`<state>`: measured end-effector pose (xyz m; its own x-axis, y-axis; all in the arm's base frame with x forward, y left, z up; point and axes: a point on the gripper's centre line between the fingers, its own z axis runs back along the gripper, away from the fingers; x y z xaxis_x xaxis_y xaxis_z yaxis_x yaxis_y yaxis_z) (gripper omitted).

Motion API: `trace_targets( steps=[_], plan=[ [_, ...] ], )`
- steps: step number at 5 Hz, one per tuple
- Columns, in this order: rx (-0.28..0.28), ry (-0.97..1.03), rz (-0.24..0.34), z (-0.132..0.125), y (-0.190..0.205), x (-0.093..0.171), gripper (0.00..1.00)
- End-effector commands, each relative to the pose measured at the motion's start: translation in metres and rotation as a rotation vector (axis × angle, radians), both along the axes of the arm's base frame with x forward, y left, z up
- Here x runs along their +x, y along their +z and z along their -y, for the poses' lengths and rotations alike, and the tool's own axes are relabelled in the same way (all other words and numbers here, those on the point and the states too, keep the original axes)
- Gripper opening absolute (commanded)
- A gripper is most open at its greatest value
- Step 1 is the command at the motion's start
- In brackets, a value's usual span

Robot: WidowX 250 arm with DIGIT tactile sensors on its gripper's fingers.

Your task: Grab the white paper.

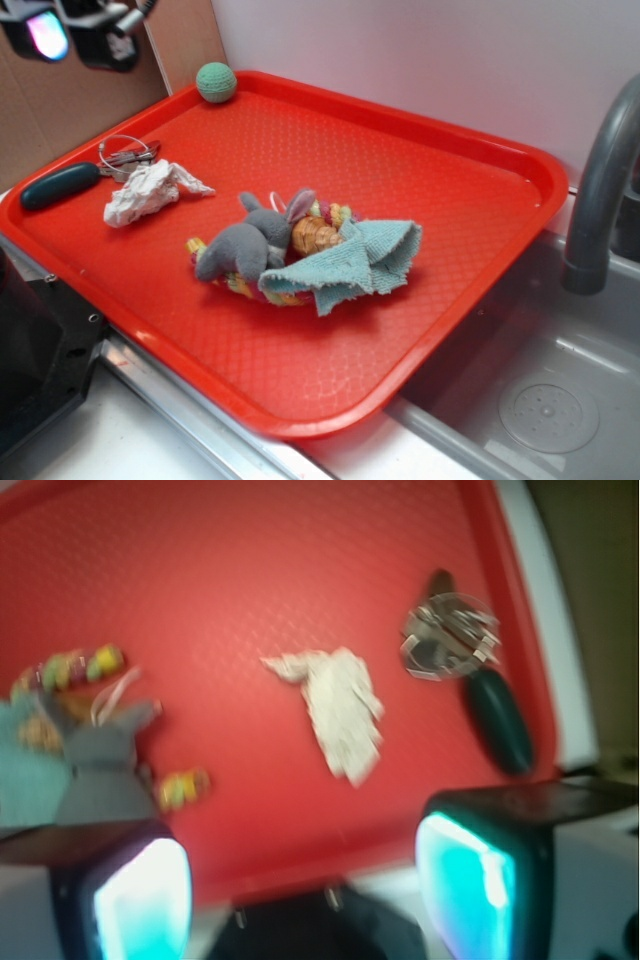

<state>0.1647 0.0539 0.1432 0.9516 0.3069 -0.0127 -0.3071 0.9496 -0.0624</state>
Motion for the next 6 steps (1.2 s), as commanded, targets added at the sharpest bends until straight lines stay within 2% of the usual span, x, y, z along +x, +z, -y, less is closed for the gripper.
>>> trace_targets(
  steps=[1,2,4,5,6],
  plan=[
    [-0.058,-0.099,0.076,-0.025,-0.072,-0.006,1.0],
    [-0.048,-0.13,0.048,-0.025,-0.088,-0.002,1.0],
    [0.035,-0.201,0.031,-0.006,-0.107,0.026,1.0],
    [0.065,-0.194,0.019,-0.001,-0.113,0.026,0.0],
    [0.102,-0.191,-0.002,0.0,-0.116,0.026,0.0]
  ],
)
